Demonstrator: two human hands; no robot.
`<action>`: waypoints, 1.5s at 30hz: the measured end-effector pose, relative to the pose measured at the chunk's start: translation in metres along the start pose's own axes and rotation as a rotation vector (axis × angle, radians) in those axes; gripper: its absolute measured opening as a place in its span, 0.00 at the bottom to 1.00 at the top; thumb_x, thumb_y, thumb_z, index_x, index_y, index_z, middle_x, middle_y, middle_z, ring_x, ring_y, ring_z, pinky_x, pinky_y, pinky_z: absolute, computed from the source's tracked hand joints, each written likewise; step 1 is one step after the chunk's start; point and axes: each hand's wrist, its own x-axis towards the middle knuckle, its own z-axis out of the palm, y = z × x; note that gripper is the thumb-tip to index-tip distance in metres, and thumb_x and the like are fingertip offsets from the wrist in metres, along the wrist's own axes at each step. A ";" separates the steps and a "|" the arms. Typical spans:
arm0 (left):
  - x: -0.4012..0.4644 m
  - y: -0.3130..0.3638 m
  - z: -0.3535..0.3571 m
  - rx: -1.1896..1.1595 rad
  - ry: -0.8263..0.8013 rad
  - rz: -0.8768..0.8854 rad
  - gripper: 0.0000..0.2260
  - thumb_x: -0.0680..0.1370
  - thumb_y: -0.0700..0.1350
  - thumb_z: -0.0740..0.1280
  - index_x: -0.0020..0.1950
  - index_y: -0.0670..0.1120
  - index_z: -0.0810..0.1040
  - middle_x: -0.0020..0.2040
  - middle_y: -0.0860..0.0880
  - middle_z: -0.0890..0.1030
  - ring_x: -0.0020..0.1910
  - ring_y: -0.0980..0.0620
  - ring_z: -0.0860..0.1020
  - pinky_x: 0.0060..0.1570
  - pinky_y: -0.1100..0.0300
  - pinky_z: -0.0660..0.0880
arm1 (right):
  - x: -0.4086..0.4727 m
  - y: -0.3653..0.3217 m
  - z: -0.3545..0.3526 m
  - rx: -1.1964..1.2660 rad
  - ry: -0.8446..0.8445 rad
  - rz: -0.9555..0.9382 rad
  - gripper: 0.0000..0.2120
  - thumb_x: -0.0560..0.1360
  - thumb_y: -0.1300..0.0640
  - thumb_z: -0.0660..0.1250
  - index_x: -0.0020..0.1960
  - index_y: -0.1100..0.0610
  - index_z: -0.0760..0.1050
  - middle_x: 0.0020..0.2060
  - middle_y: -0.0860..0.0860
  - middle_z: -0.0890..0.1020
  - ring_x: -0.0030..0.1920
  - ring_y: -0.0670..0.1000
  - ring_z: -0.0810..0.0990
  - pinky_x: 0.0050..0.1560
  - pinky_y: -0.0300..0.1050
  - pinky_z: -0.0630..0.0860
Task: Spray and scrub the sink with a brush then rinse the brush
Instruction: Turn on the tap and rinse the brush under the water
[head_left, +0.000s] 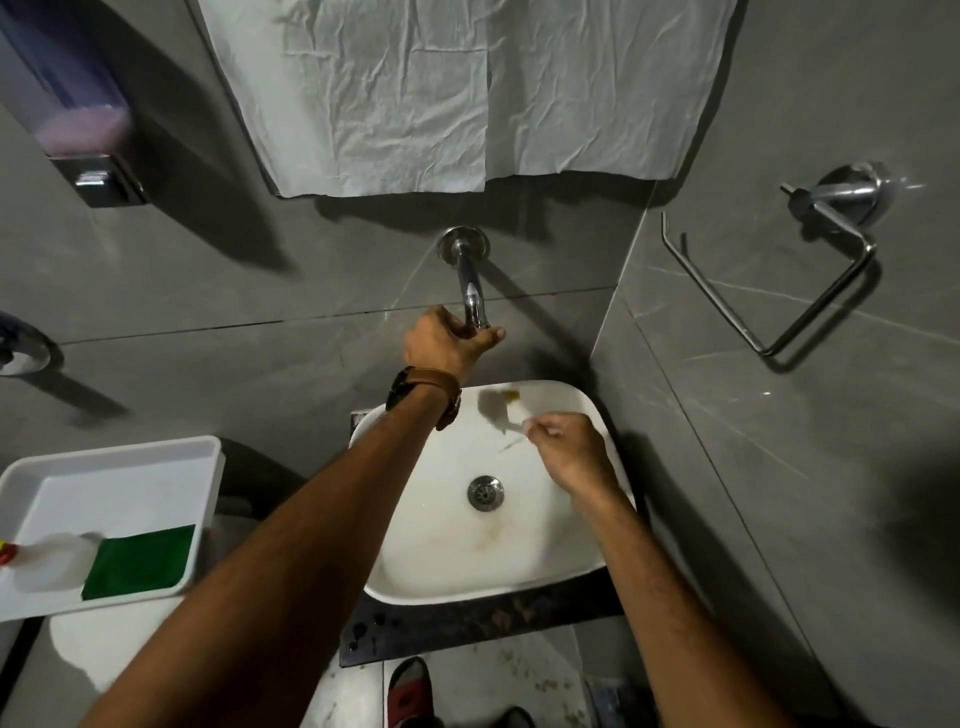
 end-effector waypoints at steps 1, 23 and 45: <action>0.000 -0.003 -0.001 -0.008 -0.008 0.015 0.24 0.63 0.59 0.80 0.47 0.46 0.76 0.41 0.50 0.81 0.40 0.52 0.80 0.41 0.57 0.78 | -0.001 0.005 0.001 -0.125 -0.055 0.034 0.12 0.77 0.51 0.70 0.47 0.60 0.85 0.39 0.52 0.86 0.44 0.55 0.84 0.45 0.49 0.79; -0.033 -0.288 -0.215 -0.038 0.665 -0.266 0.17 0.84 0.45 0.55 0.68 0.39 0.73 0.65 0.39 0.77 0.66 0.42 0.74 0.66 0.57 0.65 | -0.036 -0.101 0.243 -0.338 -0.472 -0.282 0.15 0.81 0.57 0.61 0.60 0.54 0.85 0.58 0.53 0.86 0.61 0.57 0.81 0.61 0.49 0.75; 0.000 -0.589 -0.291 0.129 0.953 -0.818 0.29 0.82 0.43 0.56 0.79 0.35 0.47 0.81 0.39 0.47 0.80 0.42 0.48 0.77 0.57 0.45 | 0.015 -0.105 0.652 -0.909 -0.773 -0.691 0.20 0.85 0.55 0.56 0.76 0.48 0.67 0.65 0.54 0.81 0.62 0.61 0.81 0.59 0.55 0.79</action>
